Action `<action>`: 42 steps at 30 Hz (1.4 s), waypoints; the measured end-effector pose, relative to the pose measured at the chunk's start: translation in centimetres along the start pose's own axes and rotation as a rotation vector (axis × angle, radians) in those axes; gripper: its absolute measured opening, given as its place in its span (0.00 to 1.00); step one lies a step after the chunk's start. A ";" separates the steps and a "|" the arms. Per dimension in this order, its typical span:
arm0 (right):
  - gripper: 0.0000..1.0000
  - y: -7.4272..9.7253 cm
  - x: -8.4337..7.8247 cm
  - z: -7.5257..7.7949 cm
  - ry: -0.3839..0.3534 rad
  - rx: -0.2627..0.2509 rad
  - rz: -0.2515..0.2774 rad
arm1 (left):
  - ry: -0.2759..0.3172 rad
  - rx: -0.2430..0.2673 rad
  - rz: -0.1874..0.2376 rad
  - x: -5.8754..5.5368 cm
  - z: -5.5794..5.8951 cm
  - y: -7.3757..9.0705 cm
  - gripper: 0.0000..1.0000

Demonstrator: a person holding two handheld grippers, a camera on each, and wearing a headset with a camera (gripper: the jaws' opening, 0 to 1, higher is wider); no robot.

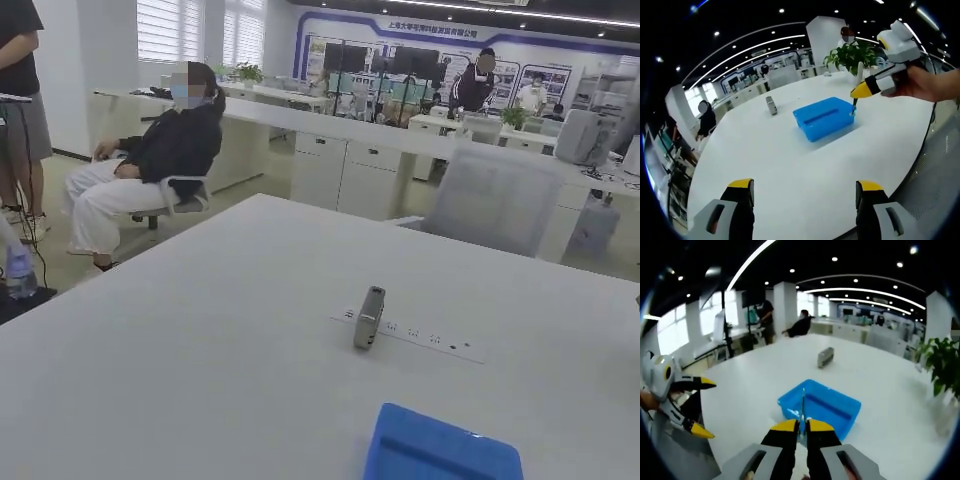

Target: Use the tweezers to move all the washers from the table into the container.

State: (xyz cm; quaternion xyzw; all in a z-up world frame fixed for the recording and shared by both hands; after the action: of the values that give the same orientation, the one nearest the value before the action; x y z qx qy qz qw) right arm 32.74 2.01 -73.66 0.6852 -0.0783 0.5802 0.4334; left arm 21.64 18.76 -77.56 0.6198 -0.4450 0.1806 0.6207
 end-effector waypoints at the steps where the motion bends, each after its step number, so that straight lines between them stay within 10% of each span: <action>1: 0.03 -0.2 0.2 0.3 0.005 -0.004 0.003 | 0.000 -0.002 0.002 0.0 0.0 0.0 0.85; 19: 0.03 -4.4 -0.1 4.0 0.020 -0.045 -0.028 | -0.009 0.001 -0.036 -0.5 0.1 -0.3 0.85; 42: 0.03 -7.1 -3.1 4.3 -0.004 -0.039 -0.109 | -0.016 0.013 -0.071 -1.1 0.0 -0.4 0.84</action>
State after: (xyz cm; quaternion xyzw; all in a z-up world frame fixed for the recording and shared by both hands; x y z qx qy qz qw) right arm 39.27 2.18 -79.67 0.6809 -0.0530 0.5528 0.4774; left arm 21.34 19.10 -78.68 0.6406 -0.4266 0.1563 0.6190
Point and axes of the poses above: the centre of the closed fingertips' face, and the gripper's own axes: y roughly backward along the fingers, z roughly to its right, x roughly out of its top, the point moved 2 cm from there along y, roughly backward along the fingers, and after that the axes turned 4 degrees about y, right-handed, at the moved point
